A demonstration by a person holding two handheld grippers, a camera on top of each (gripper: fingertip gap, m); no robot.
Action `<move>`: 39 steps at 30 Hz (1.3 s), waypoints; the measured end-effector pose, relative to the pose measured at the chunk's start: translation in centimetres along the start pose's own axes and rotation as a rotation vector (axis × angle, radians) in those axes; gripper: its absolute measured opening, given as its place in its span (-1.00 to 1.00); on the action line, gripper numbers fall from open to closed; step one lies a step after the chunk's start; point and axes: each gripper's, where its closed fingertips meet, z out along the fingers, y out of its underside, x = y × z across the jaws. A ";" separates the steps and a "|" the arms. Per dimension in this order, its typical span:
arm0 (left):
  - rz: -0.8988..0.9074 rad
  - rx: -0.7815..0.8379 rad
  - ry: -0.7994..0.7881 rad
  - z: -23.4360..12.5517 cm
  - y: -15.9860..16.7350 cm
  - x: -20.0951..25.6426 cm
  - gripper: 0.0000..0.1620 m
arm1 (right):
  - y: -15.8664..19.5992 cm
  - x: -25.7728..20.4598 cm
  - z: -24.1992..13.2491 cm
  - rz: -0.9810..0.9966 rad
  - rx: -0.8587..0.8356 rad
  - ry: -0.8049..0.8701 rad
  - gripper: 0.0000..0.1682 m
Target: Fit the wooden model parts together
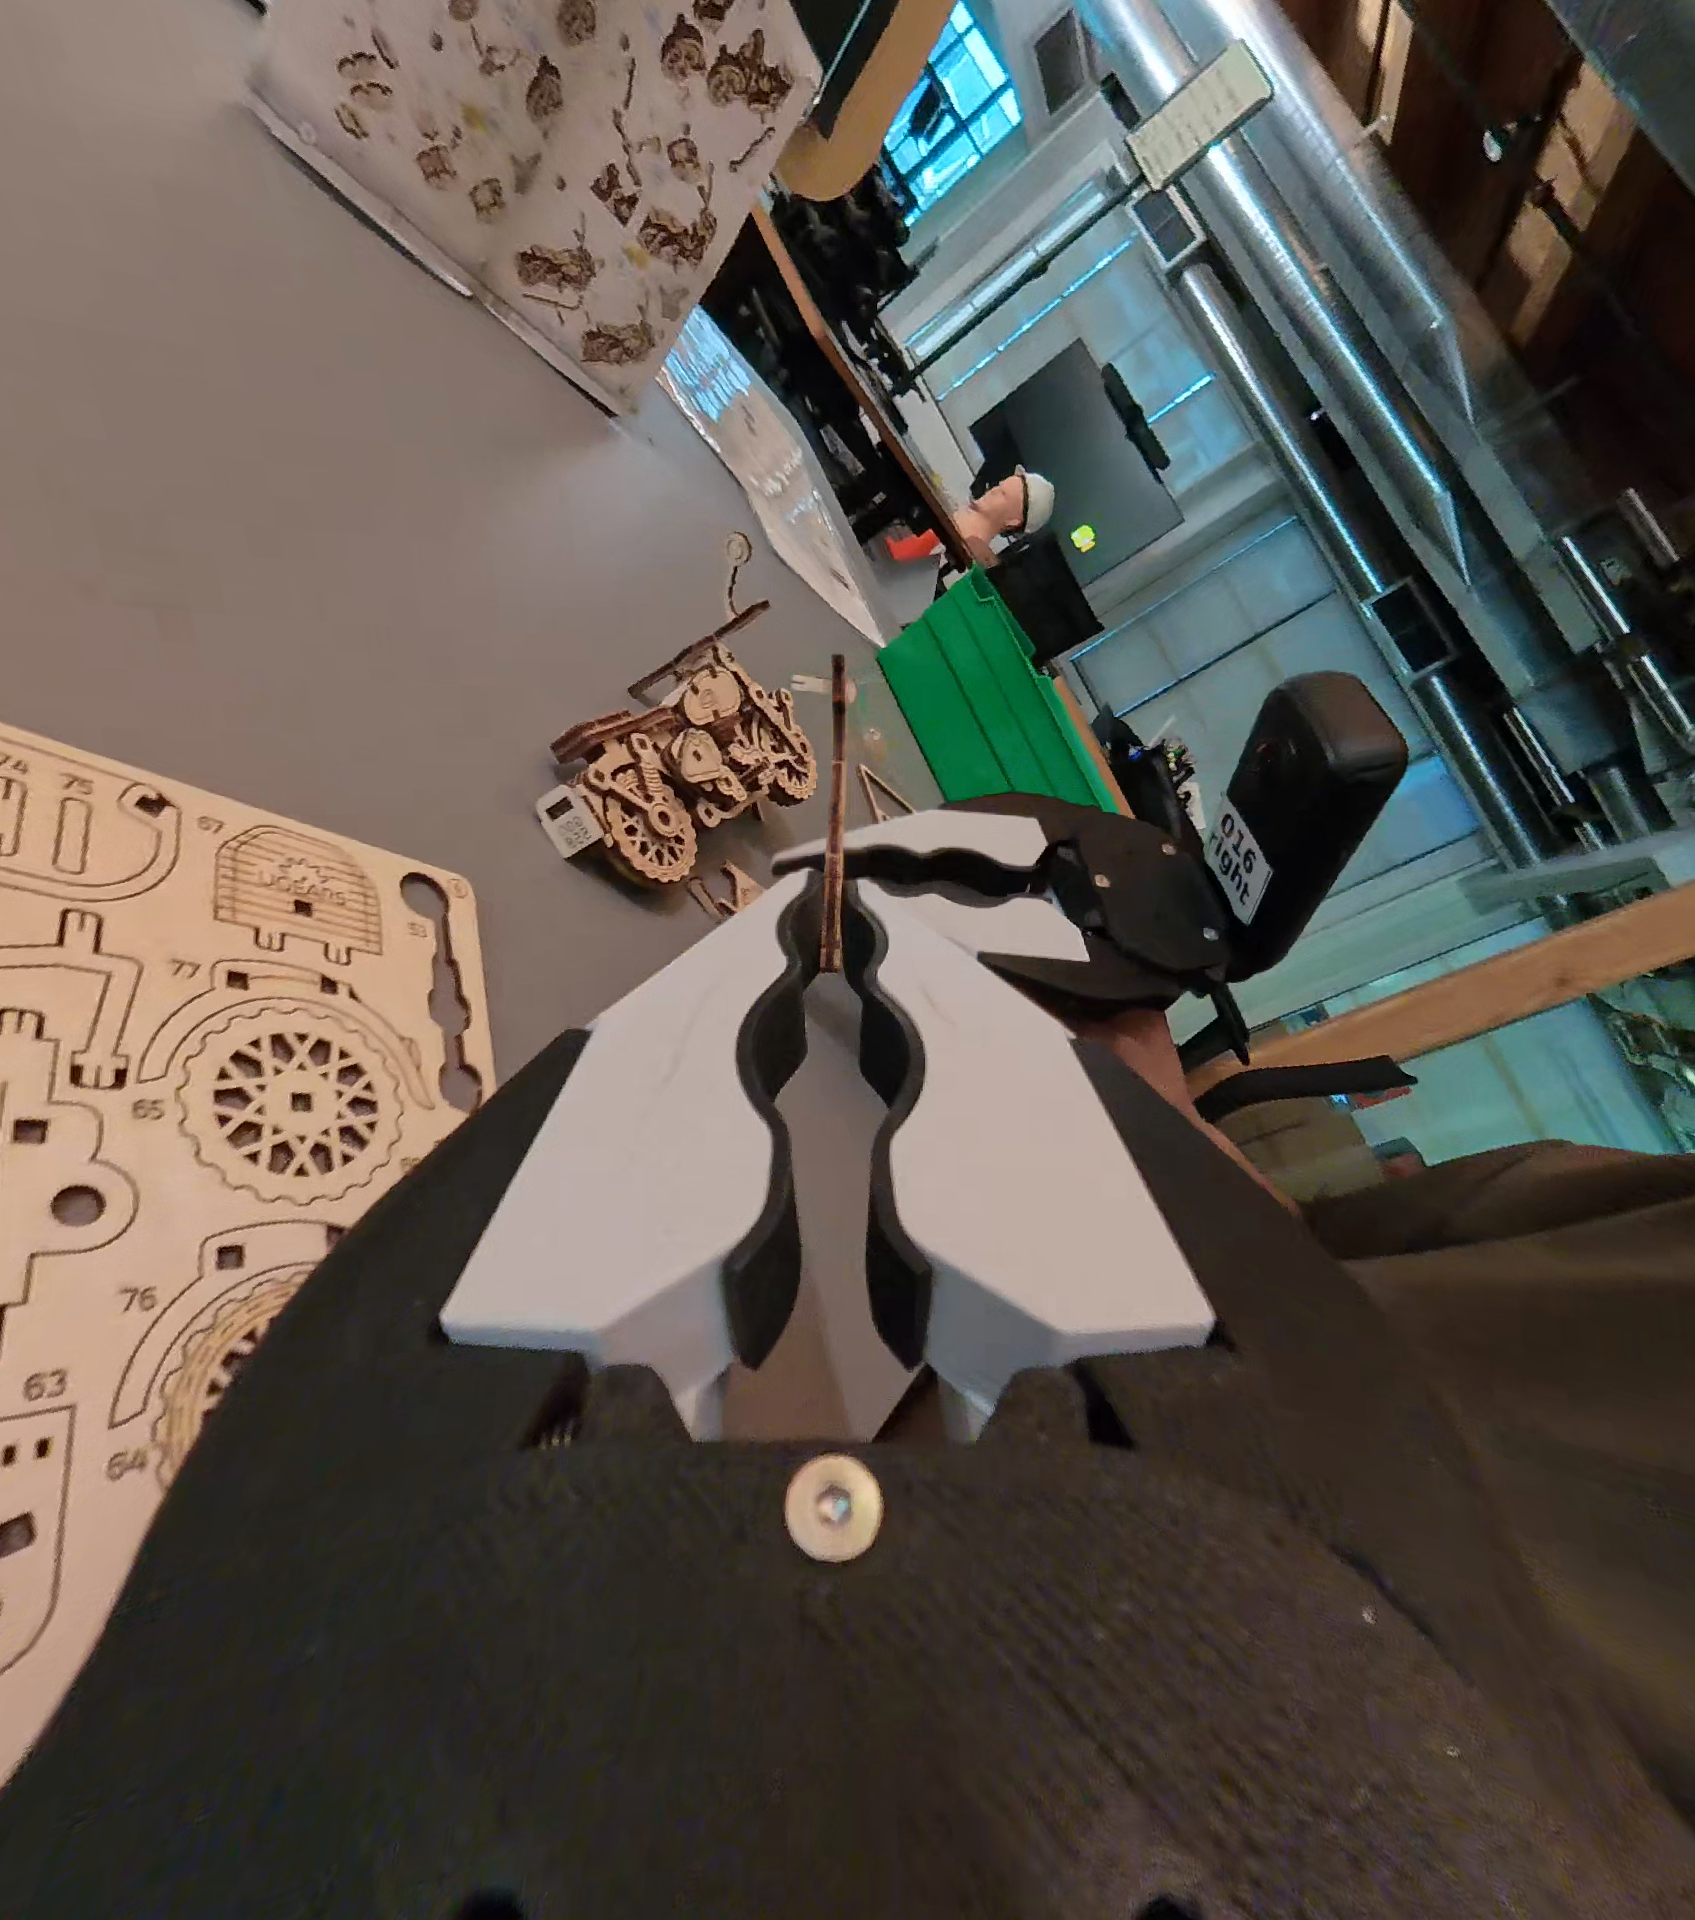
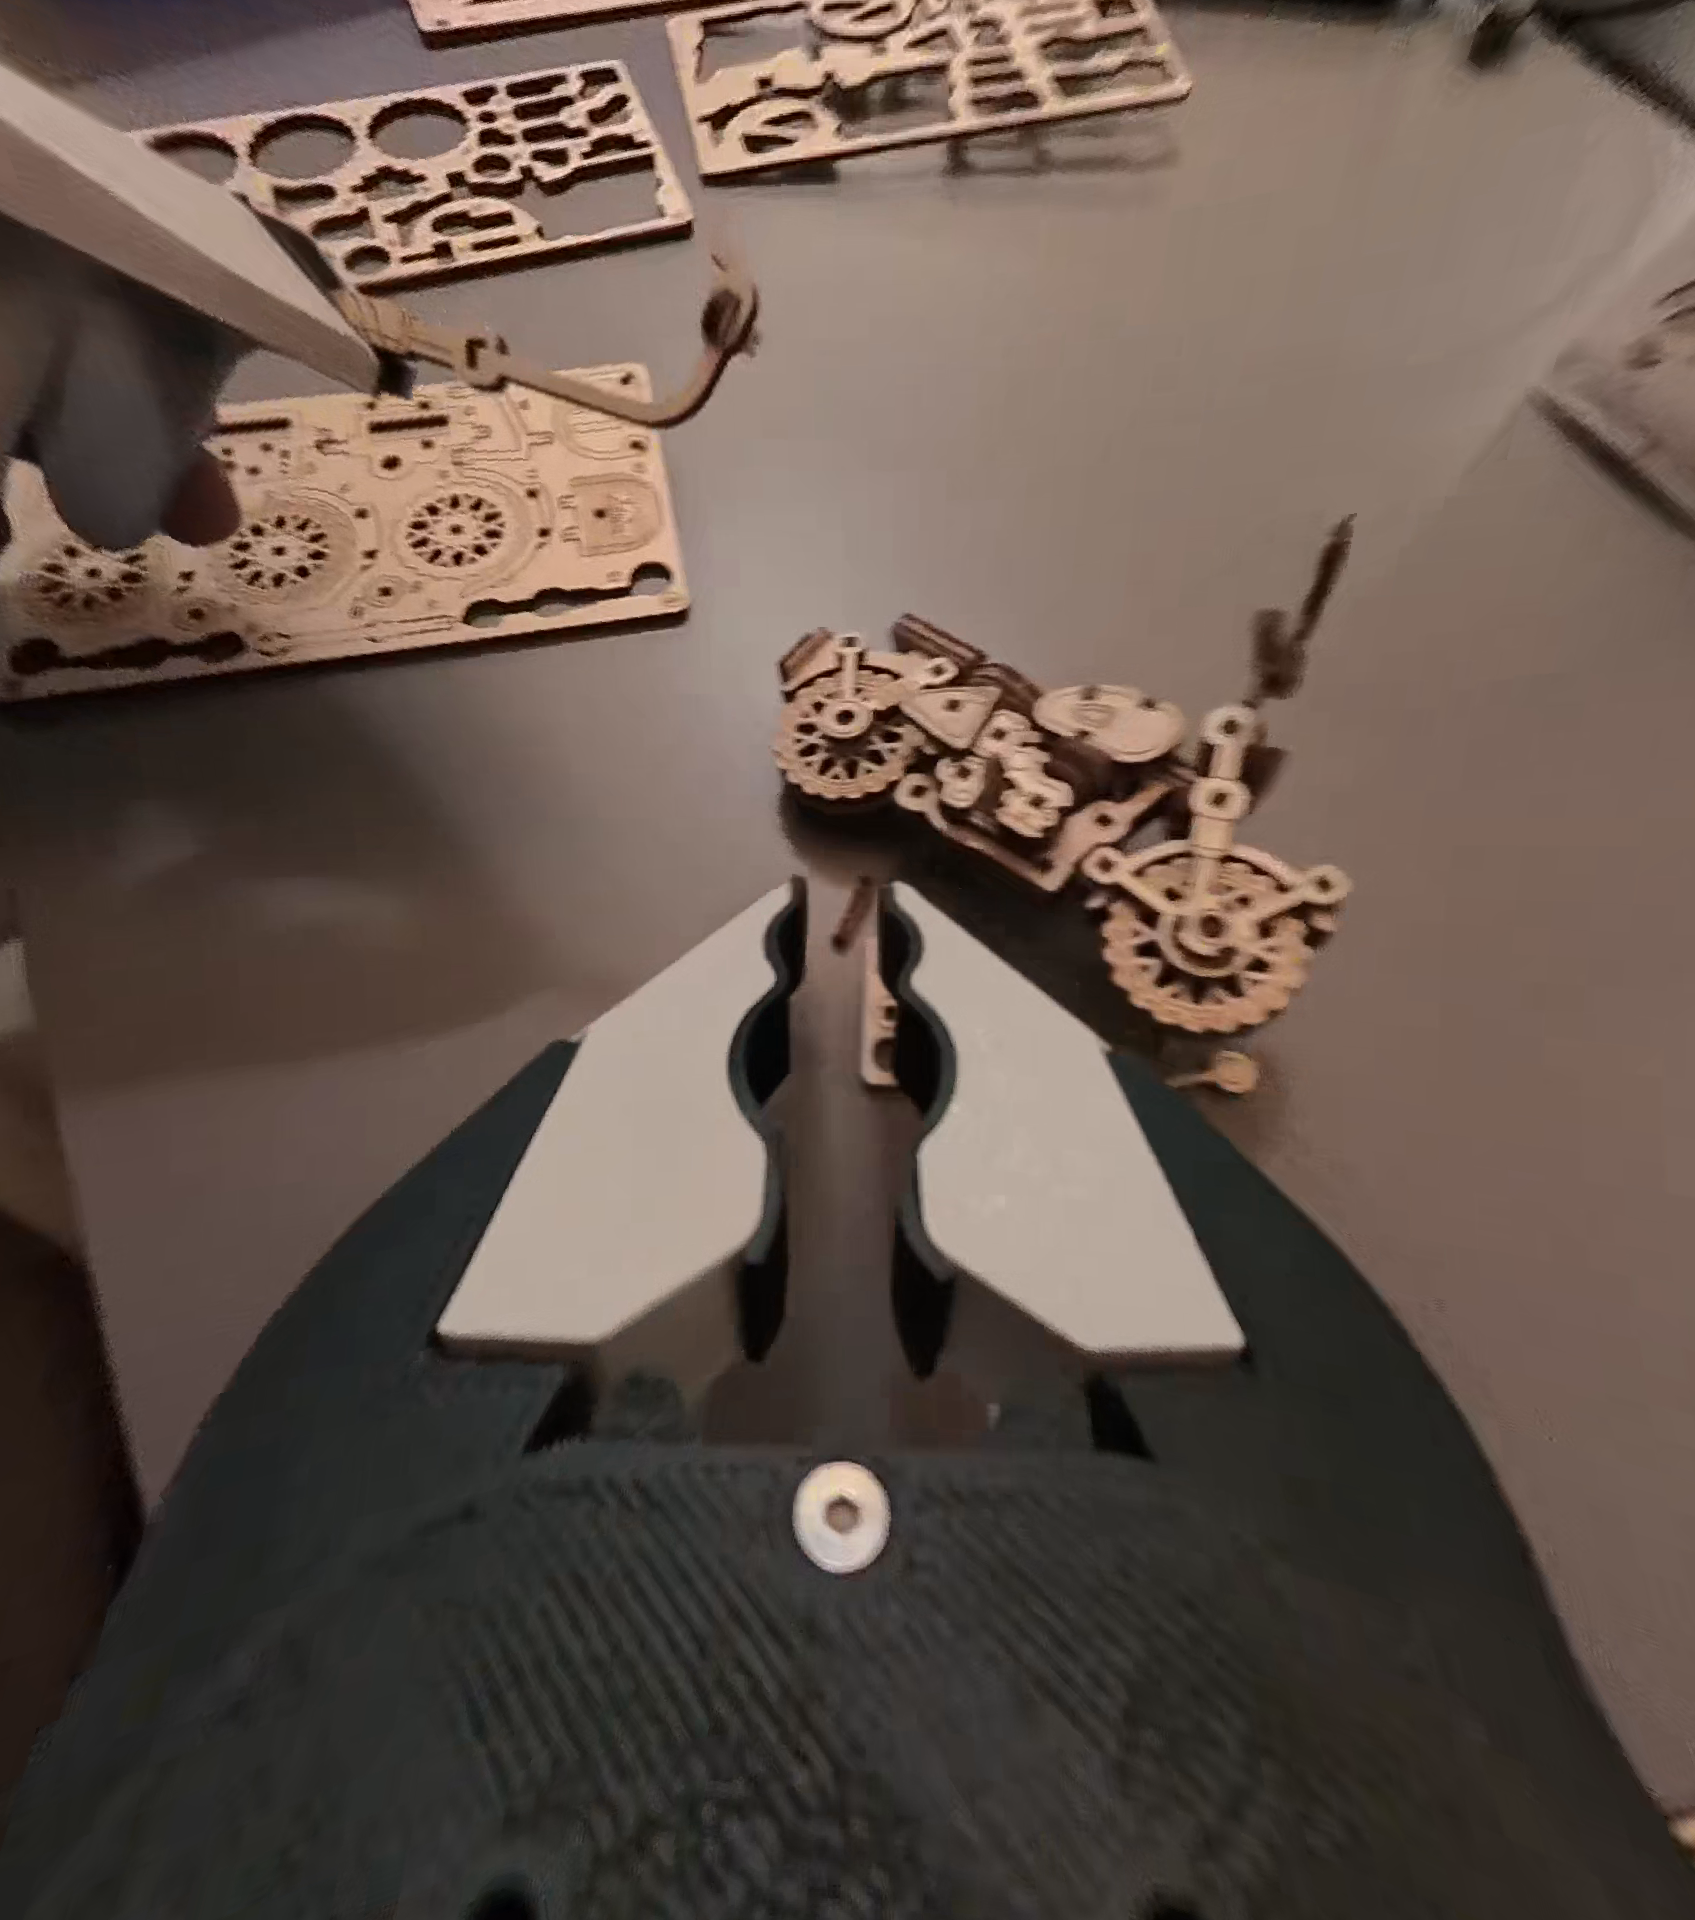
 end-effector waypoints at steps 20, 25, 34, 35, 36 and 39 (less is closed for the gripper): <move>-0.015 -0.016 0.040 -0.4 0.3 -0.1 -1.00 | 2.3 -2.9 -0.7 -0.204 -0.115 -0.036 -0.98; -0.017 -0.054 0.057 0.4 1.3 0.4 -1.00 | 2.8 -4.8 -3.6 -0.035 -0.009 -0.183 -0.98; -0.097 -0.154 0.133 2.5 3.8 2.5 -1.00 | -0.4 -4.4 -7.6 0.371 0.230 -0.572 -0.99; -0.099 -0.162 0.130 2.7 4.0 2.4 -1.00 | 0.9 -4.5 -7.0 0.313 0.155 -0.520 -0.98; -0.098 -0.172 0.130 2.8 4.2 2.4 -1.00 | 2.1 -4.4 -6.5 0.240 0.086 -0.459 -0.98; -0.098 -0.191 0.130 3.1 4.6 2.3 -1.00 | 4.3 -2.9 -5.6 0.024 -0.064 -0.216 -0.98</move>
